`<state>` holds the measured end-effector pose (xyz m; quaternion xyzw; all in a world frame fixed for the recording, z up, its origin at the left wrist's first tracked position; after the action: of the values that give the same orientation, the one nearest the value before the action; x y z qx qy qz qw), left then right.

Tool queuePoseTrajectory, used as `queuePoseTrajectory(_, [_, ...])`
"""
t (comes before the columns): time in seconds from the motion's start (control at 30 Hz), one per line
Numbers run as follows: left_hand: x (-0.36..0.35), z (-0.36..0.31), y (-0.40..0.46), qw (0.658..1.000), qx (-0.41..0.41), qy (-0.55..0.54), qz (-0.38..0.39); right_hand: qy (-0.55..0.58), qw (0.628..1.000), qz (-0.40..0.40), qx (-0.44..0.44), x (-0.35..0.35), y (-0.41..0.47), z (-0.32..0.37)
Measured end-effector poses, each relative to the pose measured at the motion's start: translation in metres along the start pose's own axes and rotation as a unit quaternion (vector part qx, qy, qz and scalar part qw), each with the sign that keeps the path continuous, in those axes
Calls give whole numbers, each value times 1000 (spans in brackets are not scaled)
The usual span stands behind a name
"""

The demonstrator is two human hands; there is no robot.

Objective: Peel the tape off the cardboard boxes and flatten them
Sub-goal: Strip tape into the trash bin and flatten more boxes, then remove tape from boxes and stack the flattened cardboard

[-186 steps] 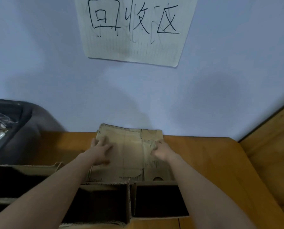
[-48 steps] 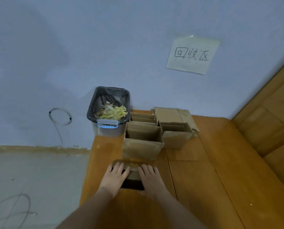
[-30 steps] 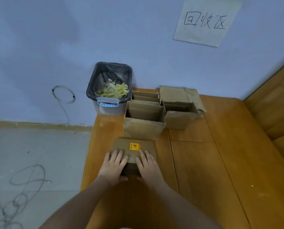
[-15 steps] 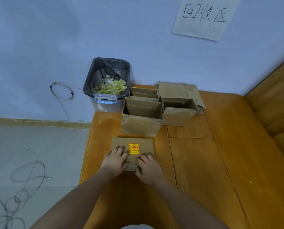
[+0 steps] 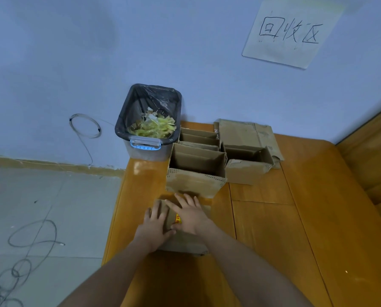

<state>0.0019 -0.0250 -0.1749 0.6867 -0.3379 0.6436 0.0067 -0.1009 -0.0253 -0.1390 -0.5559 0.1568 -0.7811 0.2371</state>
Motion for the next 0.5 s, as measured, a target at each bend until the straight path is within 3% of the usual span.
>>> queuePoseTrajectory(0.2, [-4,0,-1,997,-10,-79,4,8,999,52,-14,-6,12,-1])
queuePoseTrajectory(0.5, [9,-1,-12,981,9,-183,-67,-11,1000,-19,3,2,1,11])
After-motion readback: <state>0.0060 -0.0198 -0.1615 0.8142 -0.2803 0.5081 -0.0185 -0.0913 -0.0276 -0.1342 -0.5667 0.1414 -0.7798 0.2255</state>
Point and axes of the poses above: each hand's wrist, its own y-axis towards the middle knuckle, its own x-axis out of the back of the hand, z = x × y, the point moved 9 cm from there along y, towards the middle knuckle, and after that the axes turned 13 degrees about y, right-handed, at the moved point
